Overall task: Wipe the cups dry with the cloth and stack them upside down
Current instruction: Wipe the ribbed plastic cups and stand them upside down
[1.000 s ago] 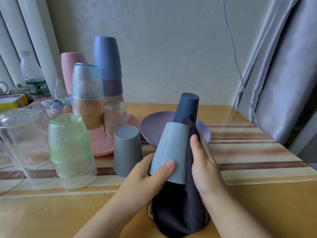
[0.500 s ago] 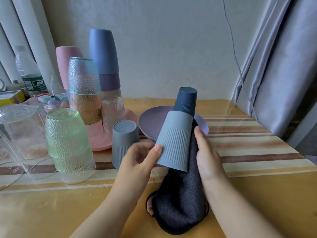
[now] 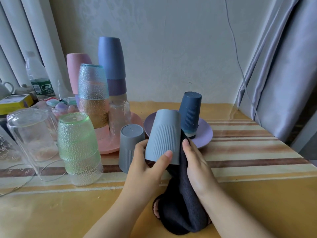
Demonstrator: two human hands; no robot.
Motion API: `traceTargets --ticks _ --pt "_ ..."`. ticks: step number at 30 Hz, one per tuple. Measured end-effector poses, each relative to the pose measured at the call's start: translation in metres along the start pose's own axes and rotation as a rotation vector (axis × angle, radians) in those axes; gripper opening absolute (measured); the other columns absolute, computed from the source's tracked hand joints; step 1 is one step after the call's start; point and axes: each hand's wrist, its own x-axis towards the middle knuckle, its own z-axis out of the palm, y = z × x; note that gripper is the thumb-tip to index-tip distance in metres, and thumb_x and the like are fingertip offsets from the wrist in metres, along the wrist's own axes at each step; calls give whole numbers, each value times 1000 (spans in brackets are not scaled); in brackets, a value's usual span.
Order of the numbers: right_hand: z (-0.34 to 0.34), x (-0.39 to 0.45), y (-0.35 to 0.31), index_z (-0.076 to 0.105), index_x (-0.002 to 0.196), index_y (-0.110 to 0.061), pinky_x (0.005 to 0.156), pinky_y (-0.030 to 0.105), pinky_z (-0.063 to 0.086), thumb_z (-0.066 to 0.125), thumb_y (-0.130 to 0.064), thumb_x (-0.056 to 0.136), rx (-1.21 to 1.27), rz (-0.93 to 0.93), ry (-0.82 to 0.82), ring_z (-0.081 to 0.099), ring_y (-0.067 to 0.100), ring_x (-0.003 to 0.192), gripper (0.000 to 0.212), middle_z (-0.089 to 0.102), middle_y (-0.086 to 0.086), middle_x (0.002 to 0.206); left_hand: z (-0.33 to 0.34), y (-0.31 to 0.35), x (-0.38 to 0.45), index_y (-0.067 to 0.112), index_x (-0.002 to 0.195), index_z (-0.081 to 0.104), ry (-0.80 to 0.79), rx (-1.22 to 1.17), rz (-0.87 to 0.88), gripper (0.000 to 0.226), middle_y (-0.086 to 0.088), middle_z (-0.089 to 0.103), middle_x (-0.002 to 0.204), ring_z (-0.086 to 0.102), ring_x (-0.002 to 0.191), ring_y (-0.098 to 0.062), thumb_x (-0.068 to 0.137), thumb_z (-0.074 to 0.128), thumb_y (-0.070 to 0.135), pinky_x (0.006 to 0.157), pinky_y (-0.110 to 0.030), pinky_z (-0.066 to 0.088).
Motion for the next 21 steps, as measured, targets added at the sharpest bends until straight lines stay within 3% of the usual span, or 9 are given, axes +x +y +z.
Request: traceTargets --ticks 2,5,7,9,12,14,17,19,21 --pt "0 0 0 48 97 -50 76 -11 30 38 -28 98 -6 -15 -7 41 -37 89 24 47 -43 103 0 3 0 28 109 49 -19 -55 -49 31 7 64 100 65 80 1 83 65 35 61 -6 45" --pt "-5 4 -1 53 112 -43 89 -3 34 38 -25 98 22 -65 -15 45 -24 109 27 52 -35 117 1 2 1 27 108 54 -85 -120 -98 33 2 68 103 68 88 -6 82 69 40 72 -12 50" --pt "-10 7 -2 52 127 -33 101 10 35 41 -28 98 62 -95 14 44 -12 121 31 52 -23 130 3 -1 3 27 104 62 -140 -184 -140 43 0 72 102 70 95 -13 70 78 48 91 -29 52" --pt "-16 11 -4 50 132 -29 104 14 35 42 -29 98 93 -89 69 44 -6 124 34 52 -18 134 7 -5 3 23 105 67 -191 -271 -198 50 -7 73 104 70 99 -23 62 72 48 100 -41 48" --pt "-19 14 -3 49 132 -28 110 24 33 36 -29 99 93 -68 89 45 -3 124 36 52 -17 133 11 -12 6 11 114 65 -207 -376 -267 48 -17 70 111 69 102 -30 73 64 36 101 -44 47" --pt "-16 14 1 47 135 -29 113 31 30 37 -34 99 76 -58 76 42 -1 127 38 50 -16 136 8 -15 9 11 111 67 -189 -357 -270 46 -16 70 113 68 101 -30 73 63 38 96 -42 50" --pt "-15 14 2 47 133 -28 113 28 30 34 -30 100 78 -65 84 42 -2 127 36 50 -16 135 5 -16 9 22 106 71 -170 -242 -203 48 -2 73 104 68 96 -19 68 77 50 84 -33 50" --pt "-18 15 0 49 130 -31 109 22 33 34 -29 99 81 -67 87 44 -4 124 35 51 -18 133 6 -13 8 24 110 68 -150 -176 -95 44 -1 74 104 68 100 -17 80 70 55 91 -34 50" --pt "-21 15 -1 49 127 -36 101 12 36 36 -30 99 78 -63 117 45 -8 121 32 52 -21 131 9 -10 5 26 111 63 -76 -146 10 45 0 73 101 70 97 -14 75 61 53 87 -29 52"
